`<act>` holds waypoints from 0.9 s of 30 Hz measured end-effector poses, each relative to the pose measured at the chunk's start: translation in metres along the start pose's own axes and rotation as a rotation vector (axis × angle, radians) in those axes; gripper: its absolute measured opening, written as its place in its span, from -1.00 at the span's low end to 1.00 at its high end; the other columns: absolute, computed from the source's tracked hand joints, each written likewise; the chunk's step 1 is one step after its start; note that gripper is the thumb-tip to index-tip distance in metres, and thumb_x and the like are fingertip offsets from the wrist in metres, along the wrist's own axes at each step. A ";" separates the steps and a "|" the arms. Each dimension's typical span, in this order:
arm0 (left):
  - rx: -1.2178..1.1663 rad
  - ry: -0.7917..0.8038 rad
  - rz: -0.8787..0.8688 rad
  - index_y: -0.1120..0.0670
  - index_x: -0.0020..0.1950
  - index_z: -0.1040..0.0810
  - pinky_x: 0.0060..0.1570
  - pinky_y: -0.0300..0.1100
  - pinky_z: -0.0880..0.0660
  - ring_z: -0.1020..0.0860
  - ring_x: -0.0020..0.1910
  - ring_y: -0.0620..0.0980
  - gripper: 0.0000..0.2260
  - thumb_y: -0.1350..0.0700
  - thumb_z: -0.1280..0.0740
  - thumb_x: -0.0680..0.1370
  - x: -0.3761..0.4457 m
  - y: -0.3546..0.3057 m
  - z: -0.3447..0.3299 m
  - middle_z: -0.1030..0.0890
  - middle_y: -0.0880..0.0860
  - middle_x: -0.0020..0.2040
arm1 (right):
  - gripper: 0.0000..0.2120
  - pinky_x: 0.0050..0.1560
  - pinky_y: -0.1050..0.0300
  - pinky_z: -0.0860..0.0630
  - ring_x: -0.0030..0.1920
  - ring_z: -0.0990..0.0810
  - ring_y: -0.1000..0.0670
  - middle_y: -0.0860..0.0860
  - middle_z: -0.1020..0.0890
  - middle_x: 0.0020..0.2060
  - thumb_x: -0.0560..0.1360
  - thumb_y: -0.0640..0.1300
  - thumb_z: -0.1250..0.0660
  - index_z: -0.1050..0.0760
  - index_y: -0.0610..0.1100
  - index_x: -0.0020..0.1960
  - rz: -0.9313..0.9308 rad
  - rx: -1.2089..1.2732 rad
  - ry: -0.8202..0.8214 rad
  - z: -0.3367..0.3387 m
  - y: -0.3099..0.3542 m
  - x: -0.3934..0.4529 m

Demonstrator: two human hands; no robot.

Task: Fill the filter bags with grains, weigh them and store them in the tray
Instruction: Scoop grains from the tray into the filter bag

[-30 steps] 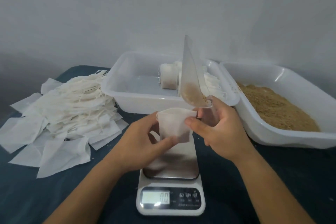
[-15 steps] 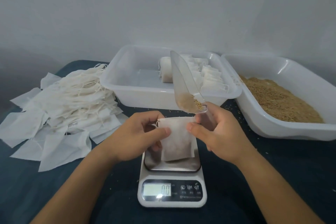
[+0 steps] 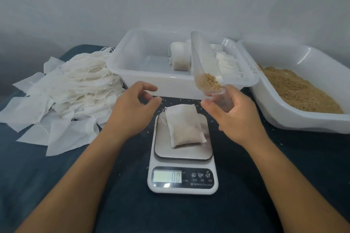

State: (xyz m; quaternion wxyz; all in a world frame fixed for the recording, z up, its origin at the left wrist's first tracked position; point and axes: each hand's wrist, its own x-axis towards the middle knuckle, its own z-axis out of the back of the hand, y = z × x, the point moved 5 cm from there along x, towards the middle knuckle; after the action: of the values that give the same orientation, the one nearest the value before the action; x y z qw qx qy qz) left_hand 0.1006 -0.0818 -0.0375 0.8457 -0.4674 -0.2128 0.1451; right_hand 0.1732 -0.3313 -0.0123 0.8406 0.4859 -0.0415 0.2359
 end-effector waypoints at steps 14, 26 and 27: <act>-0.135 -0.130 0.120 -0.06 0.01 -0.66 -0.46 -0.48 -0.35 -0.47 -0.47 -0.32 -0.95 0.05 -0.42 0.57 0.006 0.013 0.003 -0.52 -0.19 -0.35 | -0.85 -0.14 -0.05 -0.65 -0.27 -0.63 0.13 0.38 -0.64 -0.05 0.54 0.25 -0.37 -0.50 0.22 -0.02 0.042 -0.050 -0.202 0.018 0.001 0.005; 0.235 0.230 -0.174 -0.18 -0.12 -0.60 -0.21 -0.30 -0.37 -0.53 -0.19 -0.34 -0.77 -0.22 -0.27 0.64 -0.009 -0.018 -0.025 -0.57 -0.24 -0.27 | -0.78 -0.12 -0.21 -0.66 -0.19 -0.66 0.06 0.34 -0.66 -0.03 0.53 0.23 -0.38 -0.54 0.11 0.01 0.025 -0.030 -0.197 0.019 -0.005 0.007; 0.247 0.232 -0.187 -0.18 -0.09 -0.62 -0.19 -0.35 -0.37 -0.53 -0.15 -0.32 -0.79 -0.22 -0.29 0.62 -0.010 -0.018 -0.026 -0.57 -0.21 -0.21 | -0.79 -0.13 -0.21 -0.66 -0.21 -0.66 0.05 0.34 -0.66 -0.04 0.53 0.24 -0.38 -0.53 0.11 0.00 0.025 -0.028 -0.194 0.020 -0.006 0.007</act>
State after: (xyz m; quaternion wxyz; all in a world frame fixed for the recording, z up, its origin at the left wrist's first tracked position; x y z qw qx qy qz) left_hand 0.1057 -0.1145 -0.0367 0.9253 -0.3519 -0.1370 0.0360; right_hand 0.1853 -0.3475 -0.0044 0.8364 0.4940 -0.1322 0.1975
